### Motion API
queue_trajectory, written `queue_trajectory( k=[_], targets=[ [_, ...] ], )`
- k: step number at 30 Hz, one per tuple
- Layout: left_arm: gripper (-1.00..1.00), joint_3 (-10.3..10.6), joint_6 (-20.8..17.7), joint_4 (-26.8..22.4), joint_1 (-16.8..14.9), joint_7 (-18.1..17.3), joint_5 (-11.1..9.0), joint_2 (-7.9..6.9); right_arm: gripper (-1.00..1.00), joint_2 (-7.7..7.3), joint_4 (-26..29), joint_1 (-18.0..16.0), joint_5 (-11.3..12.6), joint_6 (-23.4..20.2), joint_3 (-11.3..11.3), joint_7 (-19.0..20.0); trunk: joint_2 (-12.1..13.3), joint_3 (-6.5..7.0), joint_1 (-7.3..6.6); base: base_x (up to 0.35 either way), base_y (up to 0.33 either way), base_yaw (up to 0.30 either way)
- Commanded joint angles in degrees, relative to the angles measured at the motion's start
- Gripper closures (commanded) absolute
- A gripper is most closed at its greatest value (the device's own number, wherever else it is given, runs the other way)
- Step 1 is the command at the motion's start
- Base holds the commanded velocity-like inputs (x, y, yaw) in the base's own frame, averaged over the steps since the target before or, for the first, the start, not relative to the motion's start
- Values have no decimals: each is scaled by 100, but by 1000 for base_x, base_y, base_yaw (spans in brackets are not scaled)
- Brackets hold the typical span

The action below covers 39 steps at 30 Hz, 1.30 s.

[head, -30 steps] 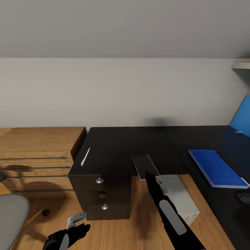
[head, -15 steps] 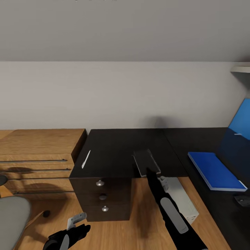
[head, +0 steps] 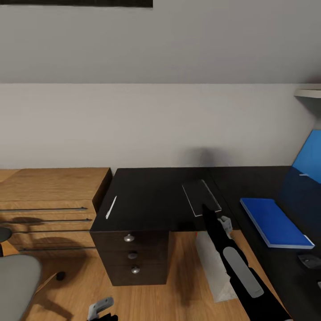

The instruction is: In the bedroom, organize the workspace by keeping the computer under the desk, ensuring the monitor is on the desk, placing the keyboard on the desk next to the monitor, placing the mouse on the desk next to the keyboard, moving the folder from the swivel chair onto the desk next to the mouse, stacking the notebook on top of the folder with the pen on top of the notebook, and positioning the swivel chair next to the desk.

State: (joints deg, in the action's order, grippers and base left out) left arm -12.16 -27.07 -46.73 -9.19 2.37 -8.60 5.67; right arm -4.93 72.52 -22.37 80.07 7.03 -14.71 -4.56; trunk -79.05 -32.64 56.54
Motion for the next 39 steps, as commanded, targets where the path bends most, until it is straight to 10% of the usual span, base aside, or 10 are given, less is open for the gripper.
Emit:
queue_trajectory(
  k=[1,5,7,14,32,39],
  targets=[
    [-100,-14,126,106,-3,25,-29,3,100,-41,30,-5,78,48,-21,-29,38,13,-23,0,0,0],
    [-100,-14,1060,744,-3,26,268,-3,100,-205,218,-4,391,45,36,-38,199,85,-111,0,0,0],
    [-100,-14,1695,1251,0,26,475,-4,100,-456,327,-4,979,45,63,-65,279,121,-154,0,0,0],
    [-100,-28,1991,1748,2,43,545,-139,100,-969,417,-4,1844,44,80,-84,520,218,-286,0,0,-91],
    [-100,-23,2860,2428,4,40,553,-268,100,-1220,490,-4,2149,-43,167,-78,520,196,-286,0,-64,-46],
    [-100,-27,2865,2431,1,44,553,-282,100,-1223,409,-4,2129,-19,561,-57,520,195,-286,0,-89,0]
  ],
)
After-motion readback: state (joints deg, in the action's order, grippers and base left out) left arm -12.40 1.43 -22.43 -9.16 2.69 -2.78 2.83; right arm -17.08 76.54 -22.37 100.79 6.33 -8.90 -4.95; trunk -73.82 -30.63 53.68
